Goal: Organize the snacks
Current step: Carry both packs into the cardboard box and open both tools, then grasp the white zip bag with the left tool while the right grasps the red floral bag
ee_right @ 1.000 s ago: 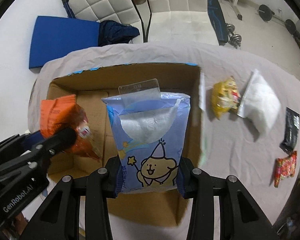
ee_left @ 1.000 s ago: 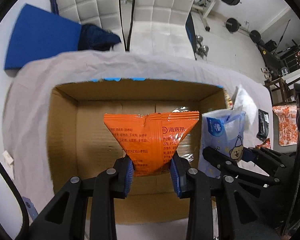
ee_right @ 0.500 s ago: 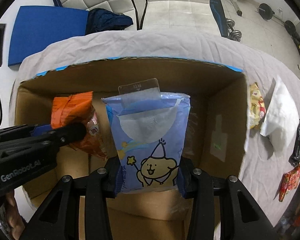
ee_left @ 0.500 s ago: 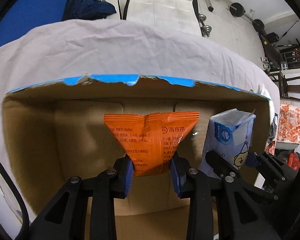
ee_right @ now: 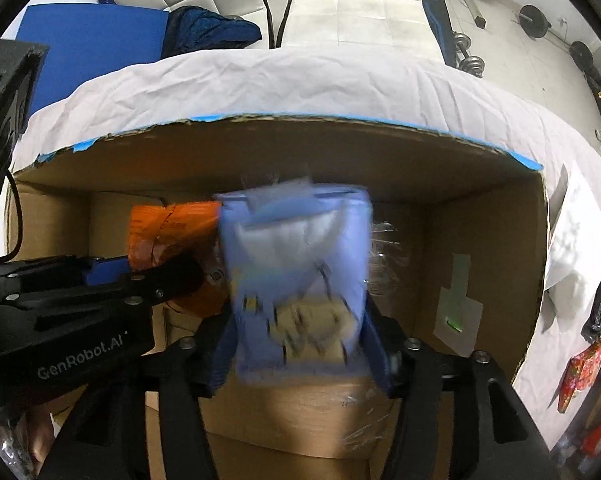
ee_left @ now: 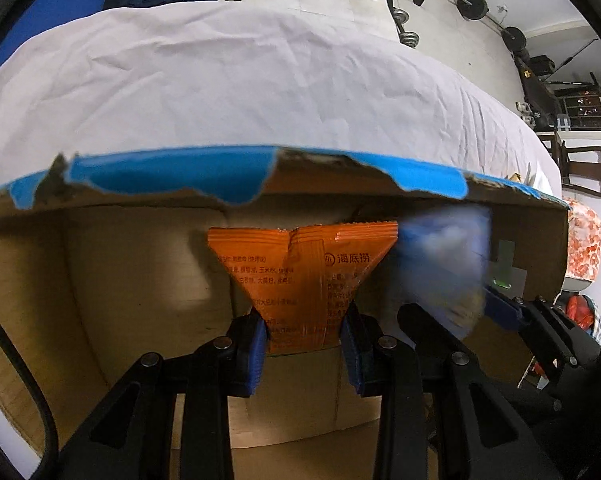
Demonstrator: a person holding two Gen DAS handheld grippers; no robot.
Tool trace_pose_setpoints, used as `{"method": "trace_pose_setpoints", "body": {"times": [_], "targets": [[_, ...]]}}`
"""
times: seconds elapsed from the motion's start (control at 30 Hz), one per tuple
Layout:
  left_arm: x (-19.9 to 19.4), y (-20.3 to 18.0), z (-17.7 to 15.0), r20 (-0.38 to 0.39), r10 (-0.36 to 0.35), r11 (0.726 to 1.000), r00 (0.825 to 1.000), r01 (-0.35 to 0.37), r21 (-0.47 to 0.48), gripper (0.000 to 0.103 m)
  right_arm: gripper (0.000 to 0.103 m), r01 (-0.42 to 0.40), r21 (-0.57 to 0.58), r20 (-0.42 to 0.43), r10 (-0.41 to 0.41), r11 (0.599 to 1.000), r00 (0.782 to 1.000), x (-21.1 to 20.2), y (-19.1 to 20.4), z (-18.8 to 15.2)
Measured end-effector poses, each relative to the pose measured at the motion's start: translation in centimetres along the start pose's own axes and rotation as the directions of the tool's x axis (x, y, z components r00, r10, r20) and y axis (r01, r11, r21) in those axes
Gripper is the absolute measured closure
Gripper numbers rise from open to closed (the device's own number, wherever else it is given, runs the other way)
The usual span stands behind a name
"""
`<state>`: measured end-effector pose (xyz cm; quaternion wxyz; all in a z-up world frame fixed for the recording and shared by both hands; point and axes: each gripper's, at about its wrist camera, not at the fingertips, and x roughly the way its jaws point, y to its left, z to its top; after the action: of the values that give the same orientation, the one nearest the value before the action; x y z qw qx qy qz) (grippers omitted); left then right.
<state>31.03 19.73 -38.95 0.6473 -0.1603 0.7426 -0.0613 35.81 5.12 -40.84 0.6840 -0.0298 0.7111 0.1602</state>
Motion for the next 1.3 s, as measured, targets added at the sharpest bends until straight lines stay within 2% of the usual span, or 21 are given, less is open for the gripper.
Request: {"method": "trace_pose_setpoints", "body": {"times": [0.03,0.2,0.4,0.5,0.57,0.6,0.63,0.7,0.9,1.07,1.17,1.23,1.3], "targets": [[-0.1,0.0,0.0,0.001,0.002,1.000,1.000,-0.002,-0.002,0.070,0.034,0.005,0.001,0.001,-0.005,1.000,1.000,0.0,0.0,0.0],[-1.3,0.6,0.0,0.019,0.015,1.000,1.000,-0.015,-0.009,0.063,0.032,0.012,0.004,0.009,-0.012,1.000,1.000,-0.9,0.0,0.1],[-4.6,0.3,-1.6,0.099,0.074,0.997,0.992,-0.075,0.002,0.057,0.024,0.028,-0.006,0.052,-0.028,1.000,0.998,-3.9,0.3,-0.8],[-6.5,-0.1,-2.8,0.155,0.097,0.995,0.983,-0.098,-0.005,0.036,0.022,0.038,0.004,0.066,-0.039,0.999,0.997,-5.3,0.3,-1.5],[-7.9,-0.1,-3.9,0.200,0.125,0.992,0.972,-0.124,-0.016,0.028,0.016,0.025,0.012,0.079,-0.025,1.000,0.997,-6.4,0.3,-2.3],[-8.7,-0.1,-4.5,0.227,0.139,0.990,0.964,-0.138,-0.022,0.020,0.008,0.020,0.015,0.084,-0.021,1.000,0.996,-6.8,0.2,-2.5],[-9.3,-0.2,-5.1,0.249,0.154,0.988,0.956,-0.152,-0.027,0.017,0.003,0.016,0.019,0.095,-0.018,1.000,0.995,-7.2,0.2,-3.2],[-9.9,-0.9,-5.9,0.281,0.171,0.985,0.944,-0.169,-0.031,0.010,0.000,0.016,0.025,0.107,-0.019,1.000,0.994,-8.0,0.2,-4.0],[-12.4,-1.3,-9.1,0.388,0.235,0.971,0.891,-0.232,-0.057,0.006,0.000,0.051,0.042,0.149,-0.057,0.998,0.987,-10.6,0.3,-7.1],[-14.0,-2.2,-11.9,0.439,0.241,0.968,0.866,-0.247,-0.044,0.006,0.000,0.070,0.050,0.206,-0.079,0.996,0.975,-13.4,0.4,-10.1],[-15.2,-3.3,-14.1,0.484,0.256,0.959,0.837,-0.282,-0.021,0.006,0.000,0.086,0.053,0.238,-0.096,0.995,0.966,-15.0,0.7,-11.8],[-15.8,-3.9,-15.3,0.501,0.253,0.958,0.828,-0.285,-0.013,0.006,0.000,0.079,0.058,0.253,-0.091,0.995,0.963,-16.3,0.8,-13.1],[-16.3,-4.0,-16.4,0.500,0.247,0.961,0.830,-0.277,-0.016,0.006,0.000,0.061,0.063,0.261,-0.076,0.996,0.962,-17.4,0.8,-14.3]]}}
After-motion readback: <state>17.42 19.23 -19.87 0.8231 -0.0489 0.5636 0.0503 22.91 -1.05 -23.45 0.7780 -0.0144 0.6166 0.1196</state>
